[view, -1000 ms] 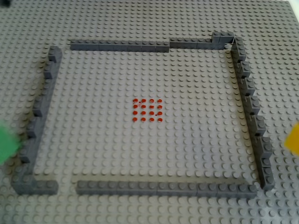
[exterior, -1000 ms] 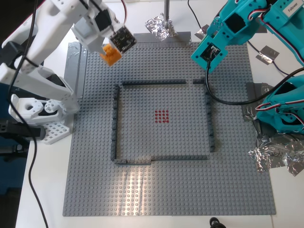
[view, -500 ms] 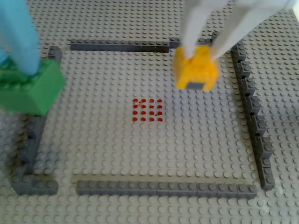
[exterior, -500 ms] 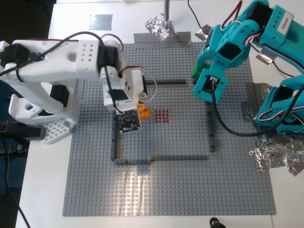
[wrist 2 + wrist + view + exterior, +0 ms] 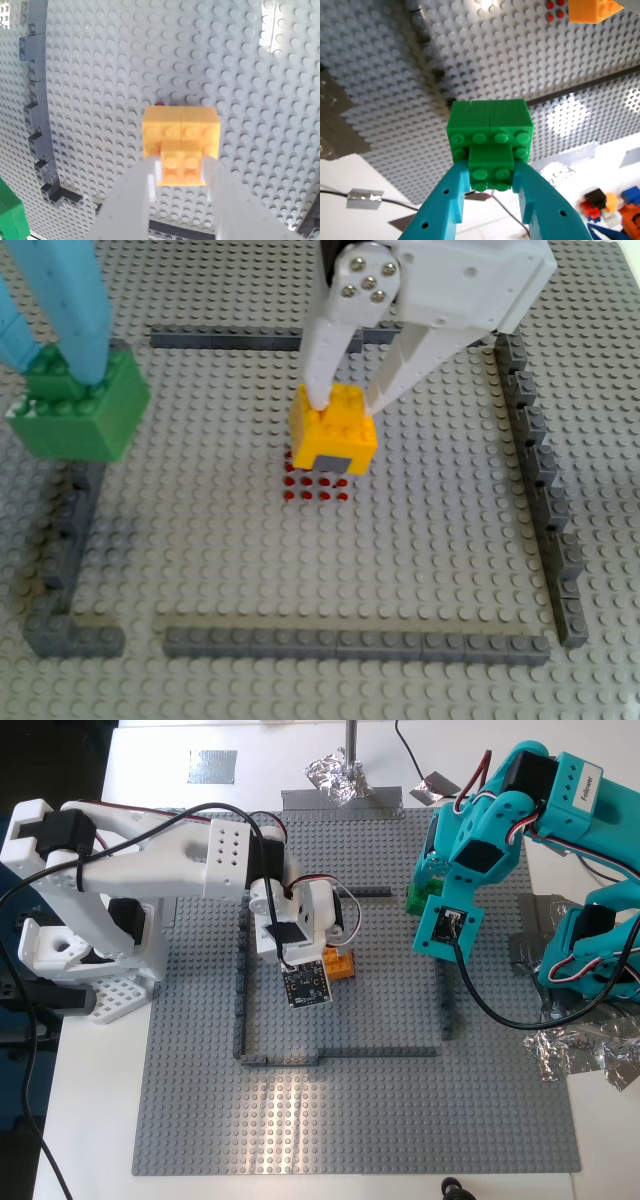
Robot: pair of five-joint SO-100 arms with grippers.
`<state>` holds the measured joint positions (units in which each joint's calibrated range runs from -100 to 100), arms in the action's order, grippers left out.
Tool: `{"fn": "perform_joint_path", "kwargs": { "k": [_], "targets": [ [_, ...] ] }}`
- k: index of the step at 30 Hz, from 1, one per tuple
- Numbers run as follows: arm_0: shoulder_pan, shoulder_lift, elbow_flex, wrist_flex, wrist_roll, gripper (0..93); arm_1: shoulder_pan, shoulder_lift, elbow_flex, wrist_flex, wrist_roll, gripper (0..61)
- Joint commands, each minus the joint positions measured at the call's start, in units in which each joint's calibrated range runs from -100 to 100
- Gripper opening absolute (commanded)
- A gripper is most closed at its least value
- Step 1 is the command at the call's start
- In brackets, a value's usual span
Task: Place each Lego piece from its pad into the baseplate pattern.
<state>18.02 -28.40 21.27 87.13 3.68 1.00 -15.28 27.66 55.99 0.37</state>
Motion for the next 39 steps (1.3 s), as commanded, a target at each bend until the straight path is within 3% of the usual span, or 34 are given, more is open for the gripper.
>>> {"fn": "perform_joint_path", "kwargs": {
  "k": [1,29,34,39],
  "targets": [
    [-0.1,-0.5,-0.2,-0.4,0.0,0.4,-1.2,0.0,-0.2,-2.2,-0.3,0.2],
    [-0.1,-0.4,1.8,-0.6,0.0,0.4,-0.8,1.1,4.5,-7.4,-0.1,0.3],
    [-1.1,2.7,0.7,-0.6,0.3,0.4,-0.4,0.6,4.6,-7.7,0.2,21.6],
    [-2.7,4.0,0.9,-3.2,0.1,0.4,-0.1,-0.3,4.3,-7.6,0.3,22.4]
  ]
}}
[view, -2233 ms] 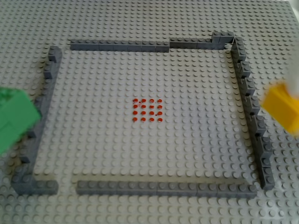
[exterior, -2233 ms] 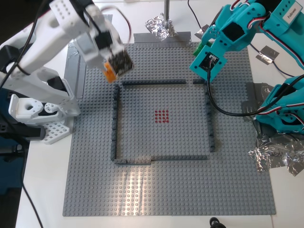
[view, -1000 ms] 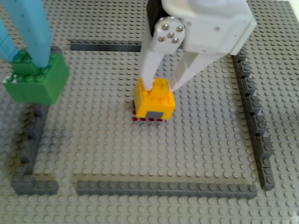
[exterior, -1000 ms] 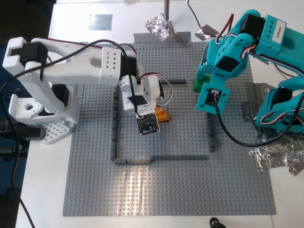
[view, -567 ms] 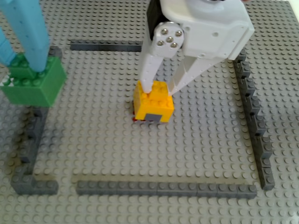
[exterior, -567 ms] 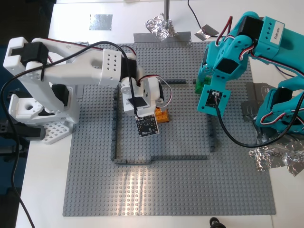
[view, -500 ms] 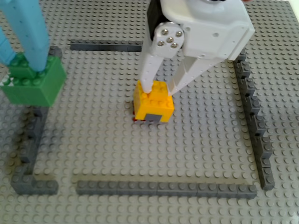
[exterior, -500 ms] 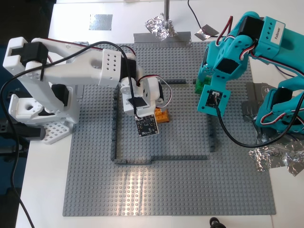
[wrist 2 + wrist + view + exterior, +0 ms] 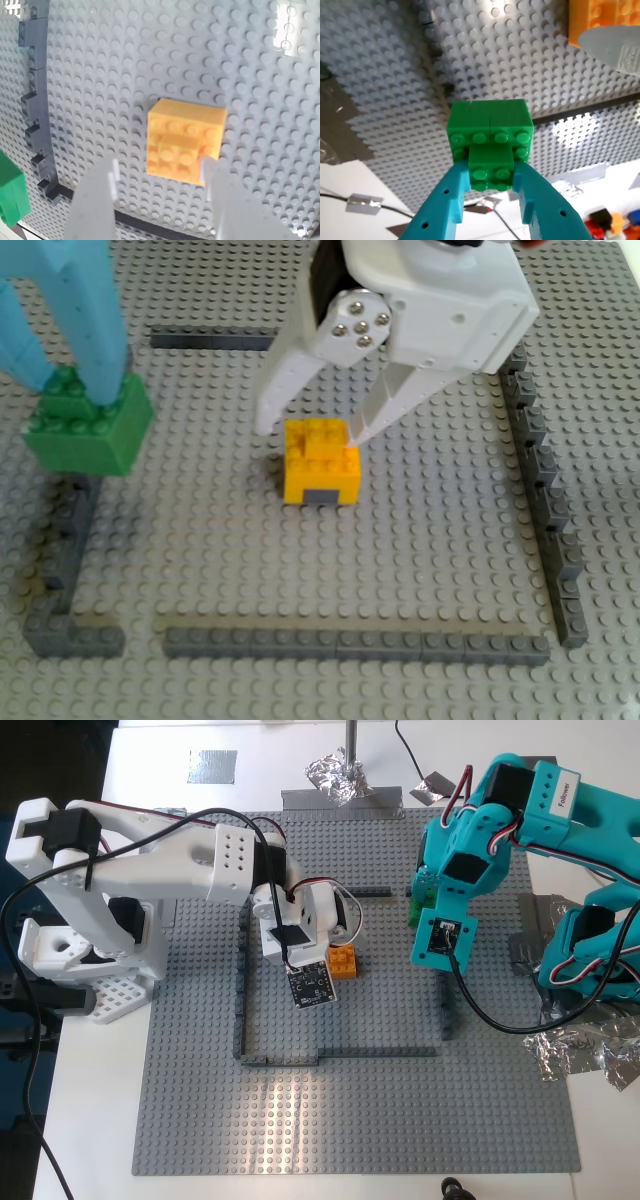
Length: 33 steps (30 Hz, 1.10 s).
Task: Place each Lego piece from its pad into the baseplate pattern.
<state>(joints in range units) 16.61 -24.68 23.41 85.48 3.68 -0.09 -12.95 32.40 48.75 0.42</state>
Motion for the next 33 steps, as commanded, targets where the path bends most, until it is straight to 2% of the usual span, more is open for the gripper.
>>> {"fn": "perform_joint_path", "kwargs": {
  "k": [1,12,16,18,19,20,27,33],
  "targets": [
    [-1.8,0.5,-1.1,-2.2,0.1,0.4,1.1,-2.9,-0.6,-0.3,0.3,22.5],
    [-5.8,4.7,-1.2,-6.7,-0.1,0.0,1.3,-6.6,-9.2,4.9,1.2,24.4],
    [-5.8,5.9,-1.3,-7.4,0.3,0.0,-1.3,-8.4,-20.3,16.8,1.1,23.7],
    [-5.9,6.2,-1.3,-7.4,0.3,0.0,-2.9,-9.3,-24.0,21.5,1.4,19.4],
    [-6.4,6.7,-1.3,-7.4,0.3,0.0,-4.6,-10.7,-26.8,25.5,1.8,14.1],
    [-6.6,7.4,-1.3,-7.4,0.1,0.0,-7.3,-13.1,-28.7,29.2,3.0,0.3],
    [-8.1,9.9,-1.5,-7.5,-0.1,0.0,-17.2,-23.4,-27.0,36.3,4.3,0.2],
    [-8.3,14.6,-6.8,-7.5,-0.1,0.0,-33.9,-28.2,-27.9,43.4,0.0,0.1]
  ]
}}
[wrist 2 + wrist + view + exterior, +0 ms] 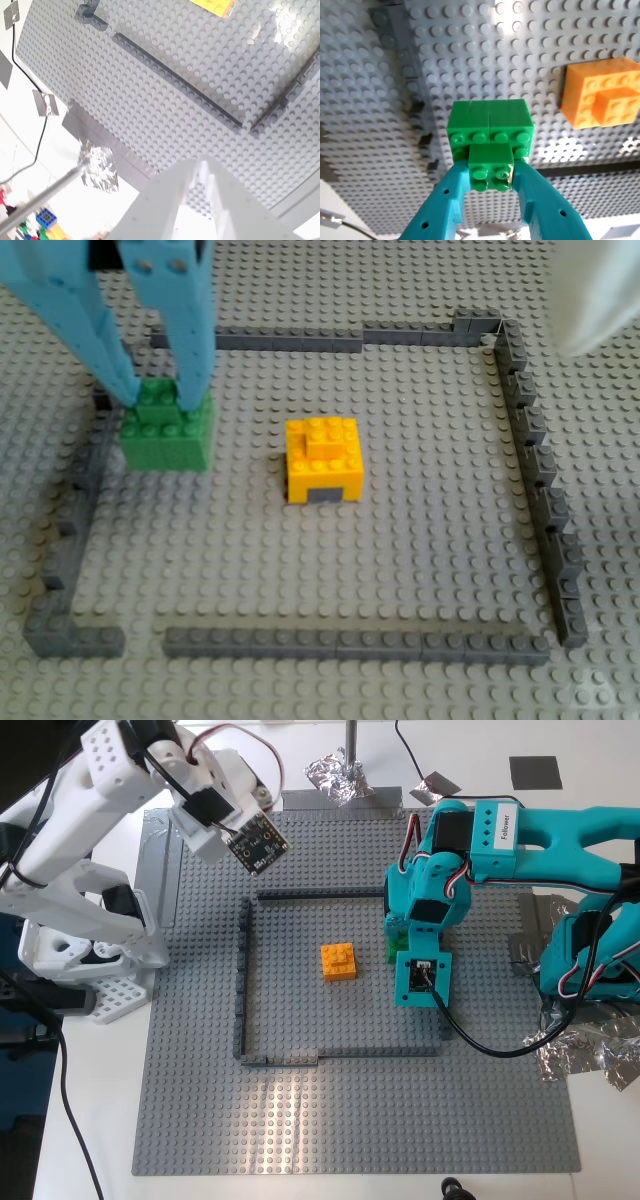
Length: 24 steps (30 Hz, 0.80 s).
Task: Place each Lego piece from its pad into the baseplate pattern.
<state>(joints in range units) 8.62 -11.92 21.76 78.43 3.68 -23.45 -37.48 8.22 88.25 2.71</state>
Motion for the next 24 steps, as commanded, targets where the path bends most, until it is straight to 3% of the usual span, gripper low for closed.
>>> {"fn": "perform_joint_path", "kwargs": {
  "k": [1,2,8,24],
  "targets": [
    [-0.3,2.6,-5.9,-0.5,-0.1,0.0,-12.7,-3.7,-4.6,4.7,-2.9,0.1],
    [-0.4,4.6,-7.7,-0.4,-0.1,0.0,-21.6,-3.6,-6.9,6.9,-4.1,0.1],
    [-1.5,6.3,-8.4,-0.4,-0.1,0.0,-33.1,2.7,-14.9,9.6,-4.1,0.1],
    [-2.5,11.3,-12.1,-0.3,-0.1,0.0,-48.0,32.2,-39.6,10.1,-5.6,0.1]
  ]
}}
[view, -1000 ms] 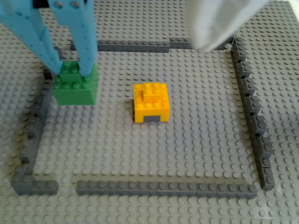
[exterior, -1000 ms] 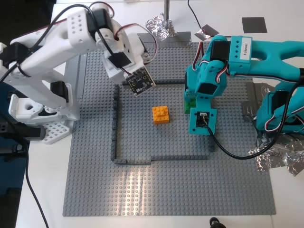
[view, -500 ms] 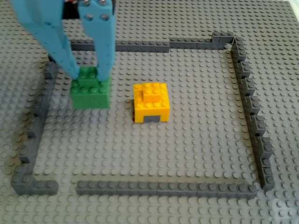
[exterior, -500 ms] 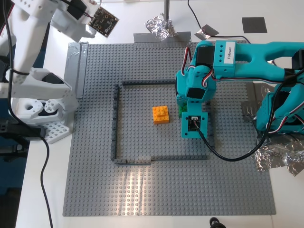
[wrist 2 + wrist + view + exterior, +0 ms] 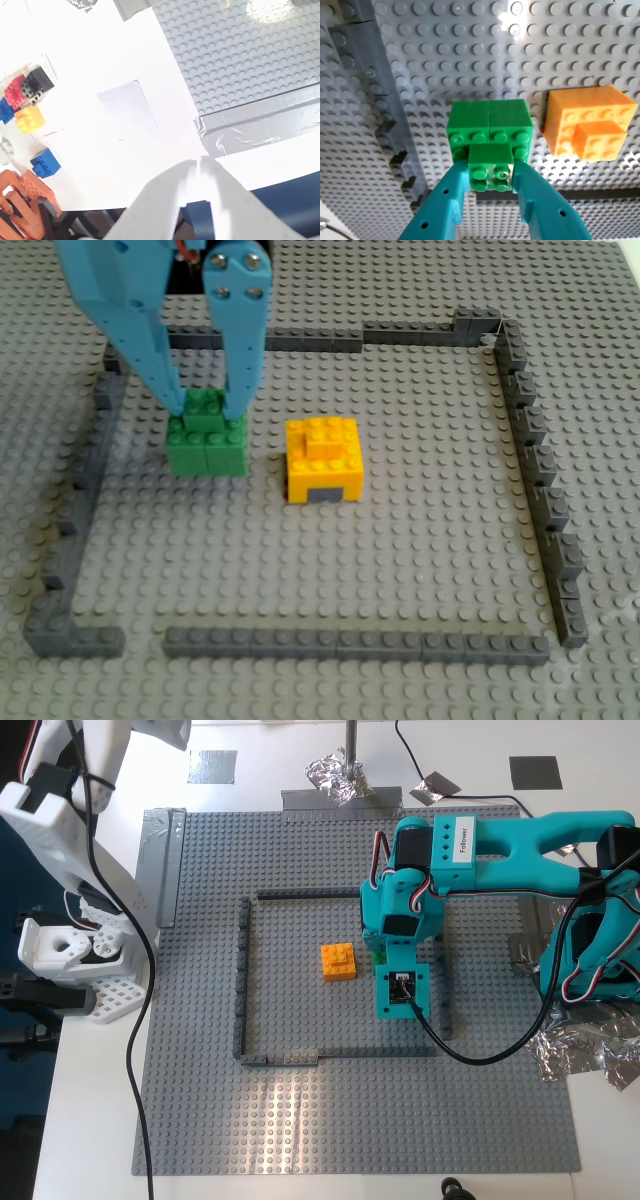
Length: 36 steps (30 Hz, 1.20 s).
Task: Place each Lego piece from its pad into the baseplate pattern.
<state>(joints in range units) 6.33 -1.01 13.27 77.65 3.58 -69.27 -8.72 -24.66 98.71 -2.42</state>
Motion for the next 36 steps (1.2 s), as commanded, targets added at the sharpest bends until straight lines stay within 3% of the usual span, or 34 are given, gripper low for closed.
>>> {"fn": "perform_joint_path", "kwargs": {
  "k": [1,4,8,12,21,26,36],
  "targets": [
    [-0.3,1.4,-4.6,0.5,0.0,0.0,-3.7,1.3,0.3,-5.9,-1.0,0.1],
    [-0.3,2.3,-5.4,0.5,0.0,0.0,-4.0,-3.7,10.9,-10.0,-2.0,0.1],
    [-0.2,4.1,-7.1,0.5,0.0,0.0,-4.2,-3.2,15.6,-12.6,-1.9,0.1],
    [0.2,6.7,-9.8,0.5,0.0,0.0,-3.8,-4.5,20.1,-13.6,-4.4,0.1],
    [0.2,8.5,-10.9,0.5,0.0,0.0,-3.0,-4.5,19.1,-13.6,-2.0,0.1],
    [0.4,11.1,-13.6,1.1,0.0,0.0,-3.2,-4.6,21.6,-18.4,-1.5,0.1],
    [0.3,11.4,-13.9,1.0,0.0,0.0,-2.3,-2.6,15.6,-13.7,-0.6,0.1]
  ]
}}
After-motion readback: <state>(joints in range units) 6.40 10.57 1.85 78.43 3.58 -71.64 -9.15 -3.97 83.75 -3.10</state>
